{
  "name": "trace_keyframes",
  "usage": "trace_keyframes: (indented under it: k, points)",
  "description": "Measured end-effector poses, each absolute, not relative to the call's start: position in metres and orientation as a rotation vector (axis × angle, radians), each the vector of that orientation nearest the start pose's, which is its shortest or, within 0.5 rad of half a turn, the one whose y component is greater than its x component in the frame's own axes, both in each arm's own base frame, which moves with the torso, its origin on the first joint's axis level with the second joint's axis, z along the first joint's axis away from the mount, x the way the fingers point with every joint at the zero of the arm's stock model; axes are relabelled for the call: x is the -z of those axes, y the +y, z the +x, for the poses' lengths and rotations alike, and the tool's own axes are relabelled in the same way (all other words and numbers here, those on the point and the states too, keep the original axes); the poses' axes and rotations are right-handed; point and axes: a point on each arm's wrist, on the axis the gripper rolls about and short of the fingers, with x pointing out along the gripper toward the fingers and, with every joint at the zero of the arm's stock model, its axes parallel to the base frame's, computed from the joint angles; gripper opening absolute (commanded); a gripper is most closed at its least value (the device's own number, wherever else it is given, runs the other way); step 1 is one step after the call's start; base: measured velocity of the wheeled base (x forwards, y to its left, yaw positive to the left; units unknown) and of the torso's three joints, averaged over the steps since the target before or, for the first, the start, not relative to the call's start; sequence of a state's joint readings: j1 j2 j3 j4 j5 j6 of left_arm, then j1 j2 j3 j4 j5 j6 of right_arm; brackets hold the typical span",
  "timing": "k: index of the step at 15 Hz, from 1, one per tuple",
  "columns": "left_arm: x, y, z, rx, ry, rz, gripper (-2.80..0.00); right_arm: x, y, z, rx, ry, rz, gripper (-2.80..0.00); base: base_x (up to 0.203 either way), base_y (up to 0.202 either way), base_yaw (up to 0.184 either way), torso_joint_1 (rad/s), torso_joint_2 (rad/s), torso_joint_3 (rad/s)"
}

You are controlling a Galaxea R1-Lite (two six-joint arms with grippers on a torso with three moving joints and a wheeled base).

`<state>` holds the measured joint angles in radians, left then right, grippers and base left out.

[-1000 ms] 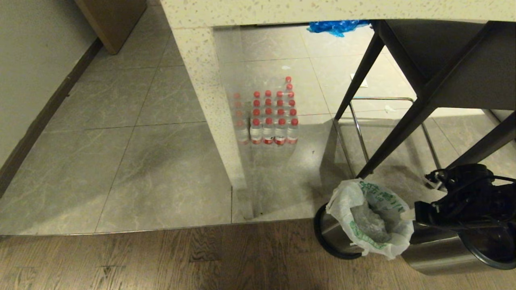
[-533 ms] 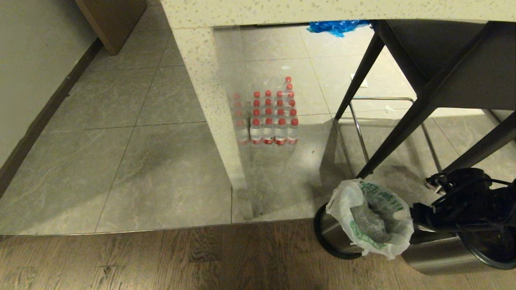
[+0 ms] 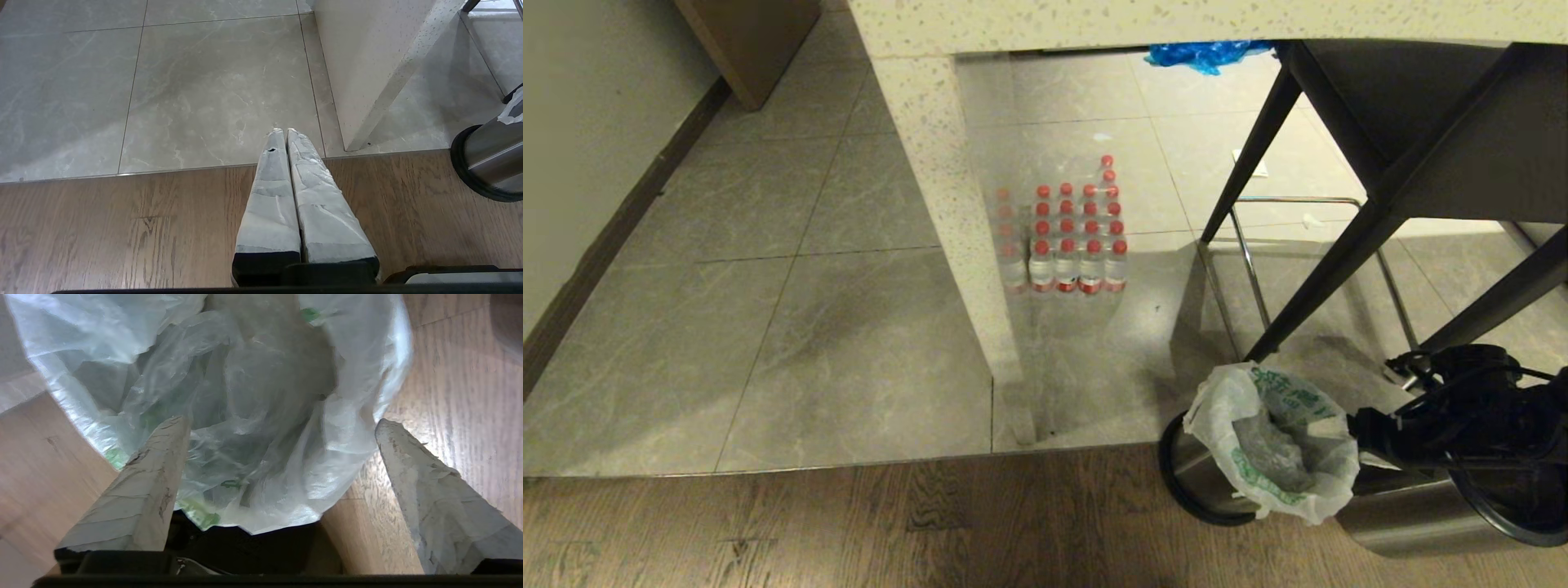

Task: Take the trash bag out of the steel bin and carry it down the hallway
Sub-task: Pick up the trash bag

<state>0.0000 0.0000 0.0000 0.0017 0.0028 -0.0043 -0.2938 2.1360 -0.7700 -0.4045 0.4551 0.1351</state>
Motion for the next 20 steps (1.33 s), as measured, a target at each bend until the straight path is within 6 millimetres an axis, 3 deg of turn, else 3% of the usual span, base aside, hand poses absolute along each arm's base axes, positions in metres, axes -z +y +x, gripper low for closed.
trace_keyframes:
  k: [1,2,13,20]
  points:
    - [-0.075,0.0,-0.023,-0.002,0.001,-0.004,-2.8,-0.014,-0.086,0.317,-0.087,0.91,0.479,-2.01,0.0,0.0,0.0,0.0,0.0,0.0]
    - [-0.075,0.0,-0.023,-0.003,0.001,-0.004,-2.8,-0.013,-0.086,0.317,-0.086,0.913,0.479,-2.8,0.0,0.0,0.0,0.0,0.0,0.0]
    - [-0.075,0.0,-0.023,-0.002,0.002,-0.004,-2.8,-0.007,-0.089,0.316,-0.042,0.926,0.453,-2.8,0.0,0.0,0.0,0.0,0.0,0.0]
    - [-0.075,0.0,-0.023,-0.002,0.002,-0.004,-2.8,-0.035,-0.087,0.3,-0.096,0.934,0.331,-2.8,0.0,0.0,0.0,0.0,0.0,0.0]
